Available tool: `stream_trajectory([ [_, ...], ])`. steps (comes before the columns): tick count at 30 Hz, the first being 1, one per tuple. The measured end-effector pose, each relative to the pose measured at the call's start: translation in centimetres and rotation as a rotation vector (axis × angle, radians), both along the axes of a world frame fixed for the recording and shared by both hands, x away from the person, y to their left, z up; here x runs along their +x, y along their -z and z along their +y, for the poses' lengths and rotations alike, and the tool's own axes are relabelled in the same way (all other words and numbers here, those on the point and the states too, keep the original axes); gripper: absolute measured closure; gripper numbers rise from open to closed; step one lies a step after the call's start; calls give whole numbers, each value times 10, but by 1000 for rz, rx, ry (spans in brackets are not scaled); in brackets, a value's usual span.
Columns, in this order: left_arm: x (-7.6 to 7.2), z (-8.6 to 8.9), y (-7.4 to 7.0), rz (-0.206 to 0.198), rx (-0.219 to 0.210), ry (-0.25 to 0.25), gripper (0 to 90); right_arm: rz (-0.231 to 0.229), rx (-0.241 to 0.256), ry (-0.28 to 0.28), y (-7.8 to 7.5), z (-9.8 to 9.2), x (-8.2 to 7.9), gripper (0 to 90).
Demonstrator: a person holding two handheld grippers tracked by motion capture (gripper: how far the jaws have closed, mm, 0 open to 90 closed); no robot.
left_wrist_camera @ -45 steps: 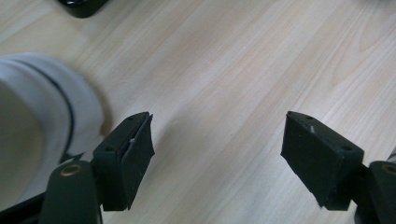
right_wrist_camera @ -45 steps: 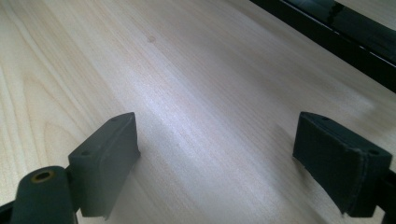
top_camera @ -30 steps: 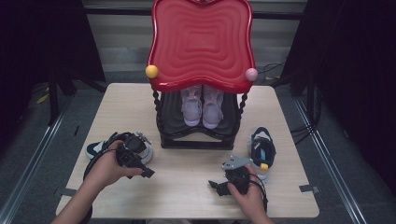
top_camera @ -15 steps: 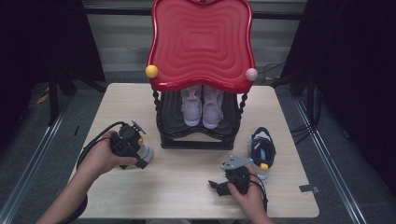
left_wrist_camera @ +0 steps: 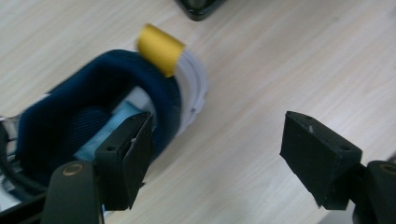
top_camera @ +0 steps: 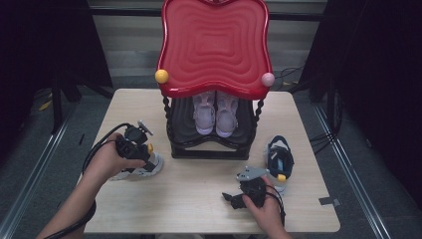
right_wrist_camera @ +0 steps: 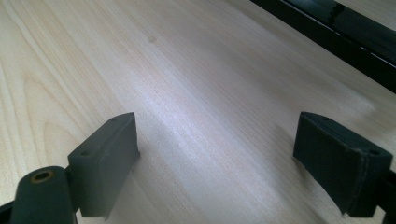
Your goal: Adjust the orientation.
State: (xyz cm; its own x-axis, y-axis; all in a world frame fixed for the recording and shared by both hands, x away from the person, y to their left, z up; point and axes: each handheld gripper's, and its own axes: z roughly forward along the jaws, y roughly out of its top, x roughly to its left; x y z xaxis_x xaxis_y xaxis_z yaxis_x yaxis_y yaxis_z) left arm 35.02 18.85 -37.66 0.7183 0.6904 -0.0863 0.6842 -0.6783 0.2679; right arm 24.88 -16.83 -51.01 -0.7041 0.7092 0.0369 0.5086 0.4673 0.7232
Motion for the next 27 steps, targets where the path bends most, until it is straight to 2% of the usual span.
stream_trajectory([
  [4, 3, -1, 1, -21, 20, -3, 251, 0, 0, 0, 0, 0, 0, 130],
  [5, 5, -2, 4, -23, 14, -2, 253, 0, 0, -1, 0, 0, 0, 130],
  [7, 7, -3, 10, -12, 2, -21, 267, 1, 0, 0, 0, 0, 0, 130],
  [9, 8, -5, 15, -1, -5, -11, 278, 0, 0, -1, 0, 0, 0, 130],
  [10, 9, -5, 17, -5, 12, -9, 294, 0, 0, -1, 0, 0, 0, 130],
  [13, 9, -5, 20, -5, 17, -5, 375, 0, 0, -1, 0, 0, 0, 130],
  [17, 6, -1, 18, 23, -12, -2, 421, 0, 0, -1, 0, 0, 0, 130],
  [23, -8, 2, 17, 54, -15, 30, 446, 4, 0, 1, 0, 0, 0, 130],
  [27, -10, 0, 16, 63, 0, 41, 437, 2, -1, 1, 0, 0, 0, 129],
])
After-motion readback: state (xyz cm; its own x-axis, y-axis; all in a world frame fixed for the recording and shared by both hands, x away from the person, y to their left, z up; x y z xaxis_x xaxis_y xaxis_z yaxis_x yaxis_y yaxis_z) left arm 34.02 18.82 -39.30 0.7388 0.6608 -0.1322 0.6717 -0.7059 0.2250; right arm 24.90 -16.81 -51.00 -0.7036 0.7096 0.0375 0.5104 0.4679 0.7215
